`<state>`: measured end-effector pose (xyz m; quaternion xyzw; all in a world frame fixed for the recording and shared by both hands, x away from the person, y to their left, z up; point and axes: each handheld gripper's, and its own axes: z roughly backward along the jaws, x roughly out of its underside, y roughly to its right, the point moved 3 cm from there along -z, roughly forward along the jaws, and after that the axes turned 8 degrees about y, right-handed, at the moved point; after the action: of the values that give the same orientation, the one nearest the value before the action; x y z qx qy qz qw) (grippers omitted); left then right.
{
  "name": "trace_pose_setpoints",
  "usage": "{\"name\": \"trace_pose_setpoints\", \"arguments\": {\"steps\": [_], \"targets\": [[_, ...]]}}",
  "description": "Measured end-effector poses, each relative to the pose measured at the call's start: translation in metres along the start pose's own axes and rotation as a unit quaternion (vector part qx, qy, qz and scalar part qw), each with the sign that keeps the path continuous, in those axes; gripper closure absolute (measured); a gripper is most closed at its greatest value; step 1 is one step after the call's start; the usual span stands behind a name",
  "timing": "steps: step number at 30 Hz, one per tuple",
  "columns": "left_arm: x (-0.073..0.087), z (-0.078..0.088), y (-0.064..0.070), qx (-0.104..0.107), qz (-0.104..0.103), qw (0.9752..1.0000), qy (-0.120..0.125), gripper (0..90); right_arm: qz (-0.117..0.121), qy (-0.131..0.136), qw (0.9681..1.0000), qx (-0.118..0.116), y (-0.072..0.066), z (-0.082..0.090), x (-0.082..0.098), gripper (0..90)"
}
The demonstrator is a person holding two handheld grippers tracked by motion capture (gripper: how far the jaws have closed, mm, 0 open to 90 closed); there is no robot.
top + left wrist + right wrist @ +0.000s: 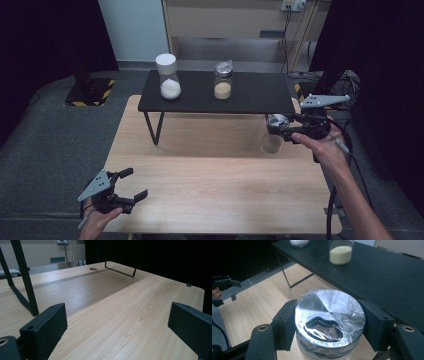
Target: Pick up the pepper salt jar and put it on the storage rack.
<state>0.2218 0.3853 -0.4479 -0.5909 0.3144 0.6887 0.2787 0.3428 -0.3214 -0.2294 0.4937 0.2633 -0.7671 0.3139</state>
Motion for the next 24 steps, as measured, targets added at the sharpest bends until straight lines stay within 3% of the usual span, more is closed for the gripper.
{"name": "trace_pose_setpoints", "arguments": {"steps": [24], "targets": [[0.0, 0.0, 0.0, 0.001, 0.0, 1.0, 0.0, 1.4, -0.005, 0.004, 0.9989, 0.047, 0.012, -0.018, -0.048, 35.6]]}}
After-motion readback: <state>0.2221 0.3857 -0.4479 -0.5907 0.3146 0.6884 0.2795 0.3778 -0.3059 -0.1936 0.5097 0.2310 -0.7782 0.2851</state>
